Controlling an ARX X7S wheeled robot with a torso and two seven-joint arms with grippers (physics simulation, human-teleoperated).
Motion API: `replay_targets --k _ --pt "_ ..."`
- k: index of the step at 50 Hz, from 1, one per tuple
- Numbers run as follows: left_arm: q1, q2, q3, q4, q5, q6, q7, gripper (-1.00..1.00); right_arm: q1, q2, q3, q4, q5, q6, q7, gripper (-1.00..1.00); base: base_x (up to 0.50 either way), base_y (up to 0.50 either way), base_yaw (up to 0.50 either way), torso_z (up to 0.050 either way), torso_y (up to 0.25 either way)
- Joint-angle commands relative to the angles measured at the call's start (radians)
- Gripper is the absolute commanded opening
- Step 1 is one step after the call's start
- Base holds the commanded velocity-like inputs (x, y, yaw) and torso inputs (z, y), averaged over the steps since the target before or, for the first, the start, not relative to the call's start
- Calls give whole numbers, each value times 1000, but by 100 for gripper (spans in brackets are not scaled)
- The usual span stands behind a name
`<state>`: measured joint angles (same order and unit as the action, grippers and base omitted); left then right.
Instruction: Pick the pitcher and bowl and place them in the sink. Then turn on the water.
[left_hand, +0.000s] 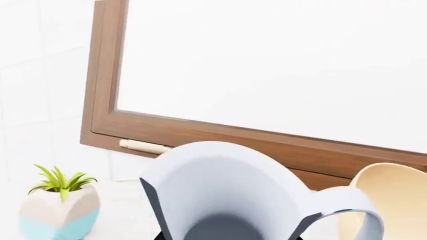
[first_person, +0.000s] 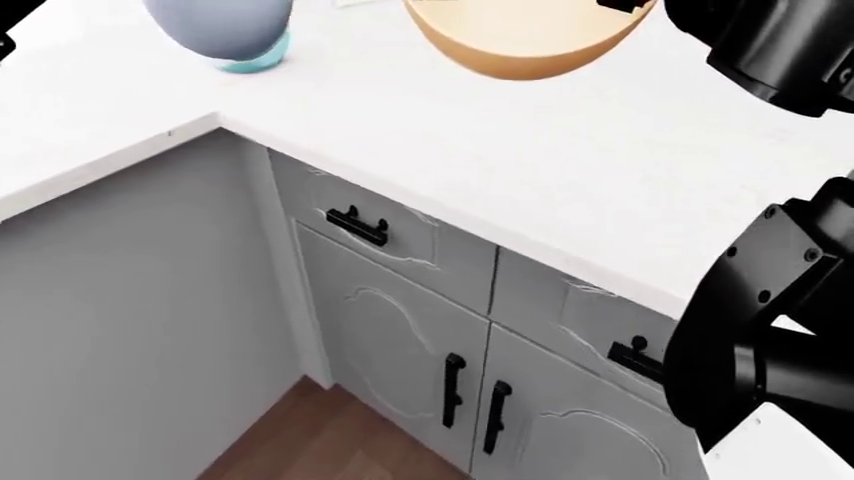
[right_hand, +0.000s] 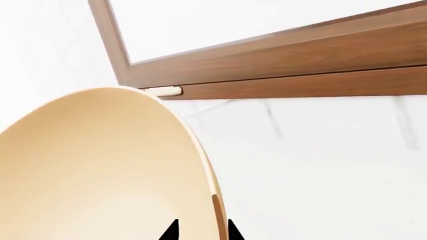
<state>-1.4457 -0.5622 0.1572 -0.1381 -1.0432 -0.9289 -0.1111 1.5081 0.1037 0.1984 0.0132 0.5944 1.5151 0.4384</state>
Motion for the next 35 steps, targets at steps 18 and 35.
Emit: replay_targets --k 18,35 --pt "14 -9 -36 33 -18 14 -61 -100 -21 24 -18 25 144 -45 98 -100 -79 127 -500 1 0" --pt "18 -6 -43 31 -30 24 -48 -100 -30 28 -5 32 169 -66 110 -100 -65 136 -500 0 1"
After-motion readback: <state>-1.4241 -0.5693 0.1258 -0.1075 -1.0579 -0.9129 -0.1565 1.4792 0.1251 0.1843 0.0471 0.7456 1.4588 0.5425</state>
